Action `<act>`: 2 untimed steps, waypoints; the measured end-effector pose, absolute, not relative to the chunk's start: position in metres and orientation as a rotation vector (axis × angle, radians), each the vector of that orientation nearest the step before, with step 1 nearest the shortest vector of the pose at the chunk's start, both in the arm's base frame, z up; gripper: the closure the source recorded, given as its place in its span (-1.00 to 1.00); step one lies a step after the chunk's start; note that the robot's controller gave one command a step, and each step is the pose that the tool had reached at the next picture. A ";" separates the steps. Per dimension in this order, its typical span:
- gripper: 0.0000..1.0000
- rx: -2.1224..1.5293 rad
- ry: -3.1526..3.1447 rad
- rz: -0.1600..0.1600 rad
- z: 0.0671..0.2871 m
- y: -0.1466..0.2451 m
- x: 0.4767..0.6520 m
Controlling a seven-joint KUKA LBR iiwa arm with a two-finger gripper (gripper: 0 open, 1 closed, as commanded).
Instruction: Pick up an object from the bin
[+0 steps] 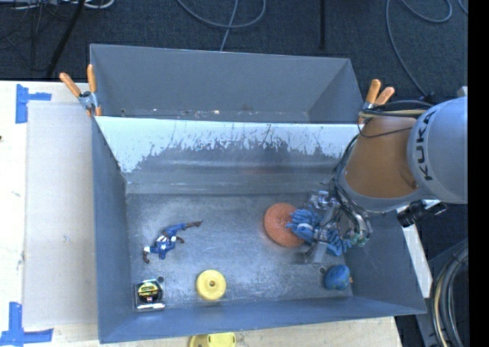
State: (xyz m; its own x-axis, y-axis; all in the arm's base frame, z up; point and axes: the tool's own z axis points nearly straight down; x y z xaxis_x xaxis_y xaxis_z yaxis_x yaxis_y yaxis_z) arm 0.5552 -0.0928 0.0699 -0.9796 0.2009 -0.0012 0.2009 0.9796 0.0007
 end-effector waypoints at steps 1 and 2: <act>-1.00 0.040 3.144 0.001 0.068 -0.089 0.543; 1.00 0.316 3.124 0.002 0.069 -0.092 0.555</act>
Offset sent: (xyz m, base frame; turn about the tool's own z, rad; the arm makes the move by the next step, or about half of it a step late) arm 0.0000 0.0000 0.0000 0.0000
